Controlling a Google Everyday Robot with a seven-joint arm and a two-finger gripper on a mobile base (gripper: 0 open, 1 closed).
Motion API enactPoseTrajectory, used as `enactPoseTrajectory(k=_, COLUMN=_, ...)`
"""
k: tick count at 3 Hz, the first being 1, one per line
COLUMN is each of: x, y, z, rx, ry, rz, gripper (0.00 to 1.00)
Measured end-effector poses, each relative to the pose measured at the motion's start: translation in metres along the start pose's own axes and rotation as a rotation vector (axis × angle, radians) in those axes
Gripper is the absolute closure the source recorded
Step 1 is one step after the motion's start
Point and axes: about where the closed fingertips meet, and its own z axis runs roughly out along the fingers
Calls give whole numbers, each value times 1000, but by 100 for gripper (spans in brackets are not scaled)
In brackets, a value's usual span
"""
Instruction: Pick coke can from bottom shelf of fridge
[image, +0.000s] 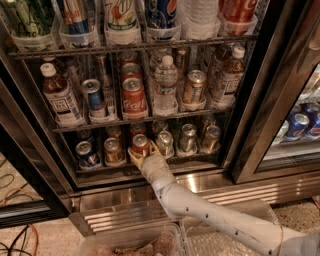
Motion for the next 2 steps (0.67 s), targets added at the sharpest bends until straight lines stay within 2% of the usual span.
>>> enactPoseTrajectory(k=1, x=-1, y=7, z=0, rx=-19, ry=8, rz=-1, gripper=97)
enactPoseTrajectory(k=2, x=-16, y=17, z=-3, rx=-44, ry=3, rz=-32, gripper=100)
